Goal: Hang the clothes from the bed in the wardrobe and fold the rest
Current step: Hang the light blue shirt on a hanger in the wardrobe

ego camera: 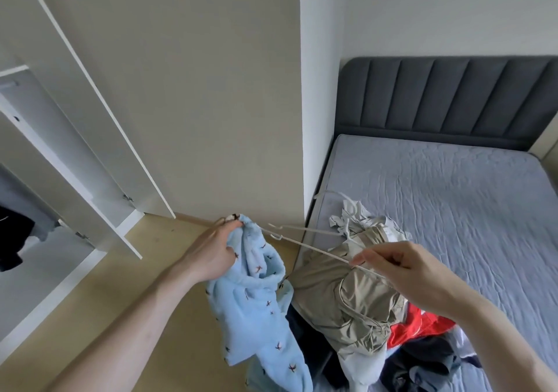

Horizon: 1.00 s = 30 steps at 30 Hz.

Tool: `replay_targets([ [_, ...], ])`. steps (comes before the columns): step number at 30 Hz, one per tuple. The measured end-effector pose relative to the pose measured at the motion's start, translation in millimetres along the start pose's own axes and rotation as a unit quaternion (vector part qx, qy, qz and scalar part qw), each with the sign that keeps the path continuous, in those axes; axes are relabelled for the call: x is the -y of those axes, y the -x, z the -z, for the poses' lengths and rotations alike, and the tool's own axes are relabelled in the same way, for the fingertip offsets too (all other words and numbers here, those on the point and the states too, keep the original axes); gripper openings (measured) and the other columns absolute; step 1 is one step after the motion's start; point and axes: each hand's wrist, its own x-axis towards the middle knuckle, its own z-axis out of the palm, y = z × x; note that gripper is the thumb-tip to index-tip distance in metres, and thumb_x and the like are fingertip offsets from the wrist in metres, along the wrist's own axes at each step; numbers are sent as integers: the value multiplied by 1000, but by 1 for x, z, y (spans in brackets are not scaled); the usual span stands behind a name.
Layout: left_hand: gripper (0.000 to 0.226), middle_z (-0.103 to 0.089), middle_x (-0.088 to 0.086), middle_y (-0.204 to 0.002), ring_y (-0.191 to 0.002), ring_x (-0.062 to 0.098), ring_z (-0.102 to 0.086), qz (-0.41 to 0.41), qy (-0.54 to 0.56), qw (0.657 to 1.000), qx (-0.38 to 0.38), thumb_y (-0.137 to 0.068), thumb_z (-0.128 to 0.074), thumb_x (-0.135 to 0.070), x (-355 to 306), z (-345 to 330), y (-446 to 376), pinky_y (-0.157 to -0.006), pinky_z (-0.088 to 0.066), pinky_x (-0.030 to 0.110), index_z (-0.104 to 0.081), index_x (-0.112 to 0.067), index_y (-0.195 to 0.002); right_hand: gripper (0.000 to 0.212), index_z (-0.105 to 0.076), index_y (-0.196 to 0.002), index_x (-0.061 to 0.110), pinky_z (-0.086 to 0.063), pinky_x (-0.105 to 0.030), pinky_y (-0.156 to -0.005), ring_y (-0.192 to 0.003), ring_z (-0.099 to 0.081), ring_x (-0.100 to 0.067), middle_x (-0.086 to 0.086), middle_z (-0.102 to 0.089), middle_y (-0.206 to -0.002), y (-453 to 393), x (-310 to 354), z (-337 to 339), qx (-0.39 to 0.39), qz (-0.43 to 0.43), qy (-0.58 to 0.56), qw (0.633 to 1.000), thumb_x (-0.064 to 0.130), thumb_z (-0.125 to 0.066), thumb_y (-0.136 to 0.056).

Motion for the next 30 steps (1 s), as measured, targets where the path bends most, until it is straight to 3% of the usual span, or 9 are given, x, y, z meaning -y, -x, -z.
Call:
replay_targets([
  [7, 70, -30, -5, -164, -152, 18, -29, -16, 2, 1000, -27, -89, -45, 0, -13, 17, 1, -120, -25, 28, -41, -27, -153, 31, -77, -104, 52, -22, -15, -45, -45, -24, -10, 1, -25, -55, -2, 7, -1, 4, 14, 13, 1000, 63, -48, -95],
  [14, 74, -37, -17, -159, -148, 4, -31, -102, -21, 995, -12, -80, -42, -5, -36, 28, 9, -111, -18, 12, -48, -37, -147, 25, -81, -101, 42, -21, -19, -46, -43, -25, -10, 6, -29, -48, -10, 9, -1, -40, 21, 31, 998, 44, -56, -102],
  [18, 74, -44, -12, -156, -145, 9, -39, -99, -46, 993, -45, -82, -44, 3, -37, 41, 9, -109, -24, 15, -50, -32, -147, 23, -81, -100, 45, -22, -14, -43, -42, -23, -7, 5, -27, -49, -8, 5, 22, -89, 29, 26, 995, 43, -57, -101],
  [22, 75, -39, -12, -160, -149, 7, -33, -111, -37, 993, -37, -83, -44, 3, -44, 38, 10, -115, -21, 16, -49, -31, -149, 23, -81, -98, 43, -23, -15, -45, -43, -26, -6, 4, -31, -49, -13, 2, 14, -67, 37, 38, 996, 44, -58, -101],
  [27, 73, -37, -25, -149, -143, -9, -27, -140, -1, 989, -45, -85, -42, 3, -68, 39, 13, -106, -10, -2, -49, -32, -148, 34, -79, -99, 47, -23, -21, -46, -44, -28, -10, 4, -33, -48, -22, -6, -21, -29, 38, 28, 998, 64, -50, -95],
  [30, 69, -43, -26, -141, -134, -13, -35, -157, 74, 984, -35, -85, -45, -1, -88, 47, 20, -115, -22, 9, -50, -31, -147, 38, -80, -96, 34, -31, -33, -48, -46, -35, -10, -3, -46, -49, -30, -10, -45, -34, 36, 53, 997, 59, -51, -99],
])
